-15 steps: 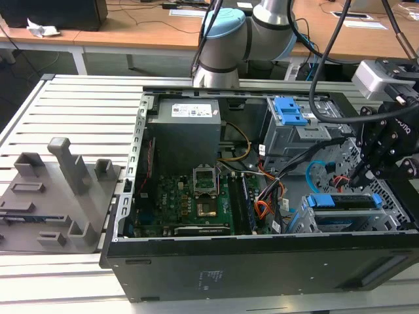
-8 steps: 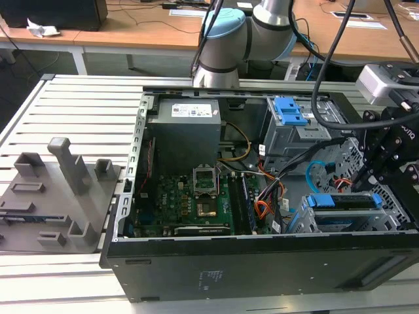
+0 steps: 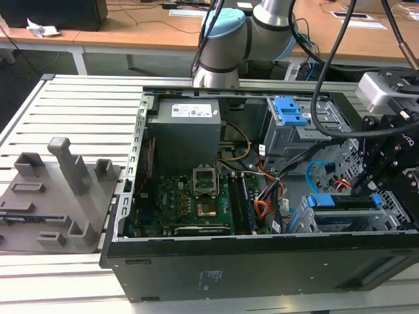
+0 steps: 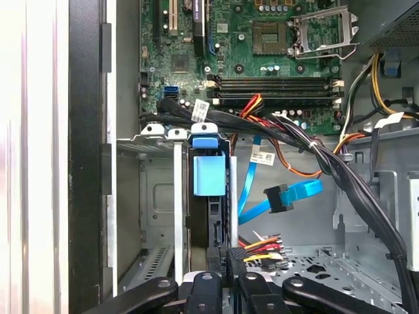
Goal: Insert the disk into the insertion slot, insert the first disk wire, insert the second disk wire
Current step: 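Insert the first disk wire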
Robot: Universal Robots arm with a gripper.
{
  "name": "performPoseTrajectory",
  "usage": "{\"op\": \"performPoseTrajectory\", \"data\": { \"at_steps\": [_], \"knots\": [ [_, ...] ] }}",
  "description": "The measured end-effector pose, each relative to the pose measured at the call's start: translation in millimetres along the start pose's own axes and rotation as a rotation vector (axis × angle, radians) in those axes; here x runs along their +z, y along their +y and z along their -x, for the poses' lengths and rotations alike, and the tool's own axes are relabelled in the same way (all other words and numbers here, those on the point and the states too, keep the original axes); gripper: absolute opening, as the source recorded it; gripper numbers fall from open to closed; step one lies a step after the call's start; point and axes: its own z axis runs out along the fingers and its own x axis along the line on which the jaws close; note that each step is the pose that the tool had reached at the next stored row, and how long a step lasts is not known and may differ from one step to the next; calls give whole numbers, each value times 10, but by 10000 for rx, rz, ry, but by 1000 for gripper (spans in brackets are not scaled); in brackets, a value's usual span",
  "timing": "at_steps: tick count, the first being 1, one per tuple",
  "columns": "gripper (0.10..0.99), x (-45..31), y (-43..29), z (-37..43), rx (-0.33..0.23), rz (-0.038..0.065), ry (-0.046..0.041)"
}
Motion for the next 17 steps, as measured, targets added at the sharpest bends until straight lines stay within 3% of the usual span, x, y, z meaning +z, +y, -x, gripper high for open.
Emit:
{"op": "performPoseTrajectory", "data": {
  "at_steps": [17],
  "knots": [
    [165,95,-15,-25,-1,-1,1]
  ]
}}
